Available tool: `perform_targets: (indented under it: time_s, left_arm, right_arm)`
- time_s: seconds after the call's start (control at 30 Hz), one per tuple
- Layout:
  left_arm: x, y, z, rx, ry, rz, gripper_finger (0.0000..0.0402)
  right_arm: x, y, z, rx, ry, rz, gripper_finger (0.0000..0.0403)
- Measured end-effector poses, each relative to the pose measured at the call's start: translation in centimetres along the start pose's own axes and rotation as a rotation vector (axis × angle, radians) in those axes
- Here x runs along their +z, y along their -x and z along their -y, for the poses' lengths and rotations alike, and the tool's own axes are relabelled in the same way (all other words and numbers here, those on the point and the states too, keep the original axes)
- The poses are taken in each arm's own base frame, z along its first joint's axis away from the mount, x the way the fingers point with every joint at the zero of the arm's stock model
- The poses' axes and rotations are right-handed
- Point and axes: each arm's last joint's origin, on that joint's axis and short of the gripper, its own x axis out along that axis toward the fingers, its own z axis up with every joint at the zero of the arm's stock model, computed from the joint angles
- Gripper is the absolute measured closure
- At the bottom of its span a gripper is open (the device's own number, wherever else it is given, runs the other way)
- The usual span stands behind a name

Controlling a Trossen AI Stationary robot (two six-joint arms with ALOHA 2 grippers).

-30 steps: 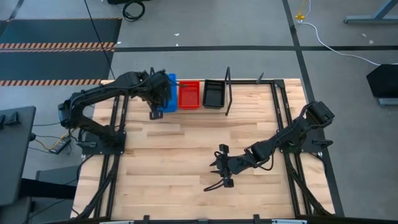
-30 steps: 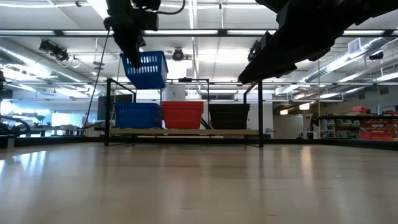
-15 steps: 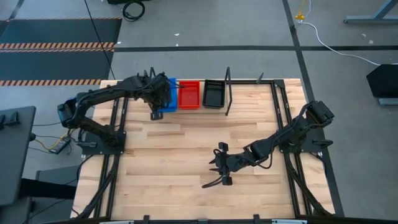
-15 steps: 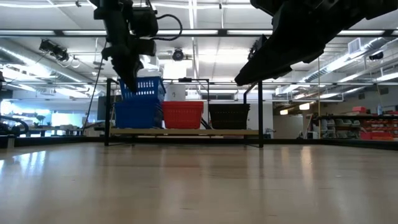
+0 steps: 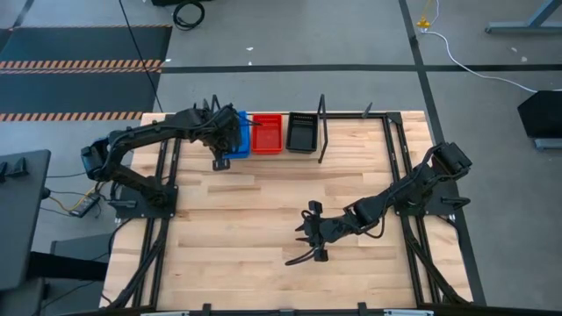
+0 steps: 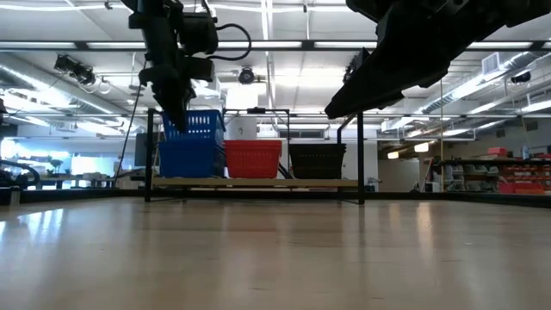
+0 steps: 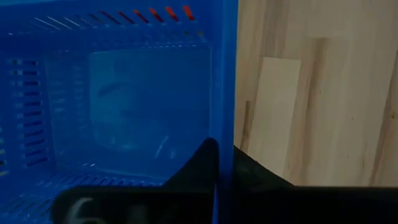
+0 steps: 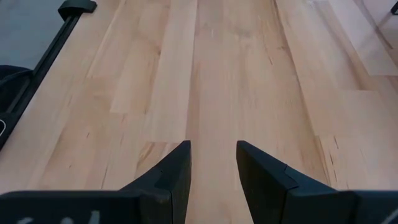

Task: Stack baskets on shelf by color
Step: Stack the blue basket on top of the stacked blue basket on the shelf

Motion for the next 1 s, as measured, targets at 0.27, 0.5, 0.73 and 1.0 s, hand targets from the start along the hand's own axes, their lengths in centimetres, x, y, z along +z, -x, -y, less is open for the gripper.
perform_targets:
  time_s: [0.27,0.5,0.73,1.0]
  left_arm:
    - [-0.01,0.01,-0.03,0.031,0.025,-0.013,0.0339]
    - [0.00,0.01,-0.03,0.031,0.041,-0.012,0.0301]
    - [0.04,0.01,-0.04,0.032,0.082,-0.008,0.0296]
    - [0.59,0.20,0.35,0.041,0.119,0.038,0.0297]
  right_arm:
    - [-0.01,0.00,0.00,0.000,0.000,-0.001,0.0268]
    - [-0.02,0.00,0.00,0.000,0.001,-0.002,0.0268]
    - [-0.04,0.00,0.02,-0.002,0.002,-0.005,0.0268]
    - [-0.04,0.00,0.03,-0.004,-0.001,-0.004,0.0268]
